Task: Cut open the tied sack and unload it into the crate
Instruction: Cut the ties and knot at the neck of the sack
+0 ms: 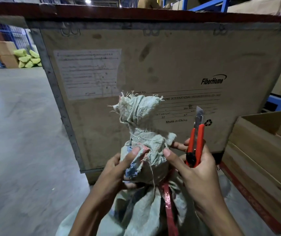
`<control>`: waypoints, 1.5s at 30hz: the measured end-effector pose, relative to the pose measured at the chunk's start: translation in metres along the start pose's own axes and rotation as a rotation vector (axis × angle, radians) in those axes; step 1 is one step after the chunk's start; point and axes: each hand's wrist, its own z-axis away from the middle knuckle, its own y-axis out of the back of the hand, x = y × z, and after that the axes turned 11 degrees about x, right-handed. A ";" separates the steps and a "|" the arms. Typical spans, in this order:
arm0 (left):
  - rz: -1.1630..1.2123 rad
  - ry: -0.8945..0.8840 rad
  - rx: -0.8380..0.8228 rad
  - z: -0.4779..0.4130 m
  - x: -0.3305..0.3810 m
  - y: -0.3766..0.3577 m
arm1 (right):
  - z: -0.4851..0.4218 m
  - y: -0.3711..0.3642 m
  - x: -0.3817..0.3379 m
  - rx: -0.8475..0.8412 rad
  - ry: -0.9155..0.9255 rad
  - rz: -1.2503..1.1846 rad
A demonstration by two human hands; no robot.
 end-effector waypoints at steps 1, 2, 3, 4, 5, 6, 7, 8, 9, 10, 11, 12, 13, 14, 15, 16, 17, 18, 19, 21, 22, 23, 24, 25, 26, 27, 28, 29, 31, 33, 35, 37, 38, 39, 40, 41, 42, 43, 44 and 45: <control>-0.016 0.011 0.068 0.001 0.001 0.000 | 0.000 0.000 0.001 0.008 0.003 -0.001; -0.053 -0.006 0.130 0.003 0.001 0.000 | 0.000 0.001 0.001 0.017 0.004 -0.004; -0.133 -0.068 0.171 0.004 0.002 0.000 | -0.001 0.002 0.001 0.020 0.004 -0.007; -0.241 -0.144 0.186 0.004 0.002 0.001 | -0.002 0.004 0.000 0.015 0.006 -0.009; -0.322 -0.218 0.162 0.006 0.002 0.003 | -0.002 0.004 0.000 -0.002 0.009 -0.012; -0.339 -0.265 0.105 0.011 0.005 0.004 | -0.002 0.004 0.000 -0.027 0.012 -0.014; -0.296 -0.264 0.040 0.014 0.007 0.007 | -0.001 0.003 0.000 -0.054 0.016 -0.017; -0.244 -0.238 -0.027 0.016 0.007 0.008 | 0.000 0.001 0.001 -0.073 0.022 -0.018; -0.212 -0.222 -0.052 0.017 0.004 0.009 | 0.001 0.000 0.001 -0.082 0.033 -0.014; -0.203 -0.210 -0.044 0.017 0.002 0.008 | 0.002 -0.001 0.001 -0.083 0.049 0.001; -0.199 -0.210 -0.002 0.017 0.002 0.006 | 0.003 -0.003 0.002 -0.078 0.070 0.029; -0.183 -0.210 0.042 0.018 0.002 0.000 | 0.003 -0.003 0.002 -0.060 0.096 0.065; -0.169 -0.214 0.091 0.018 0.004 -0.005 | 0.003 -0.003 0.002 -0.026 0.123 0.103; -0.161 -0.251 0.141 0.018 0.004 -0.009 | 0.003 -0.003 0.002 0.013 0.141 0.130; -0.180 -0.304 0.208 0.017 0.005 -0.011 | 0.003 -0.002 0.000 0.046 0.148 0.134; -0.210 -0.340 0.265 0.016 0.006 -0.012 | 0.003 -0.002 -0.002 0.062 0.149 0.120; -0.233 -0.363 0.292 0.014 0.006 -0.012 | 0.003 -0.002 -0.004 0.056 0.145 0.094; -0.231 -0.368 0.295 0.014 0.004 -0.013 | 0.004 -0.001 -0.006 0.036 0.132 0.067; -0.230 -0.366 0.284 0.015 0.003 -0.015 | 0.004 0.000 -0.008 0.014 0.118 0.043; -0.251 -0.391 0.250 0.019 0.001 -0.022 | 0.005 0.001 -0.010 -0.006 0.104 0.037; -0.274 -0.405 0.205 0.021 0.000 -0.027 | 0.005 0.001 -0.010 -0.002 0.101 0.053; -0.287 -0.413 0.132 0.022 -0.001 -0.030 | 0.004 0.001 -0.010 0.009 0.097 0.067; -0.278 -0.405 0.044 0.023 -0.002 -0.032 | 0.003 0.002 -0.010 0.021 0.091 0.074; -0.252 -0.392 -0.041 0.024 -0.002 -0.033 | 0.001 0.002 -0.009 0.029 0.082 0.075; -0.222 -0.387 -0.104 0.024 -0.002 -0.032 | -0.002 0.004 -0.008 0.029 0.074 0.076; -0.198 -0.393 -0.131 0.025 0.000 -0.030 | -0.004 0.005 -0.008 0.023 0.069 0.075; -0.179 -0.400 -0.122 0.025 0.002 -0.029 | -0.005 0.006 -0.006 0.012 0.063 0.067; -0.157 -0.392 -0.105 0.026 0.003 -0.029 | -0.006 0.006 -0.005 -0.002 0.053 0.046; -0.193 -0.399 -0.042 0.023 0.004 -0.030 | -0.006 0.006 -0.003 -0.025 0.031 -0.018; -0.257 -0.441 0.043 0.019 0.002 -0.030 | -0.006 0.006 -0.001 -0.040 0.014 -0.050; -0.232 -0.483 0.060 0.015 0.000 -0.030 | -0.008 0.005 0.001 -0.052 -0.004 -0.046; -0.179 -0.484 0.028 0.013 -0.002 -0.031 | -0.009 0.003 0.003 -0.064 -0.037 -0.052; -0.145 -0.460 0.014 0.014 -0.002 -0.032 | -0.009 0.003 0.003 -0.067 -0.066 -0.075; -0.112 -0.431 0.009 0.015 -0.003 -0.034 | -0.010 0.002 0.004 -0.067 -0.102 -0.104; -0.087 -0.408 0.010 0.015 -0.003 -0.035 | -0.010 0.001 0.005 -0.066 -0.139 -0.132; -0.069 -0.388 0.013 0.015 -0.005 -0.035 | -0.009 0.001 0.005 -0.068 -0.175 -0.157; -0.044 -0.368 0.010 0.014 -0.006 -0.034 | -0.009 0.001 0.005 -0.075 -0.205 -0.177; -0.015 -0.351 0.004 0.013 -0.007 -0.033 | -0.009 0.001 0.006 -0.084 -0.227 -0.197; 0.014 -0.336 0.002 0.012 -0.008 -0.031 | -0.009 0.000 0.006 -0.093 -0.234 -0.210; 0.036 -0.328 0.008 0.011 -0.009 -0.030 | -0.009 -0.001 0.006 -0.098 -0.226 -0.207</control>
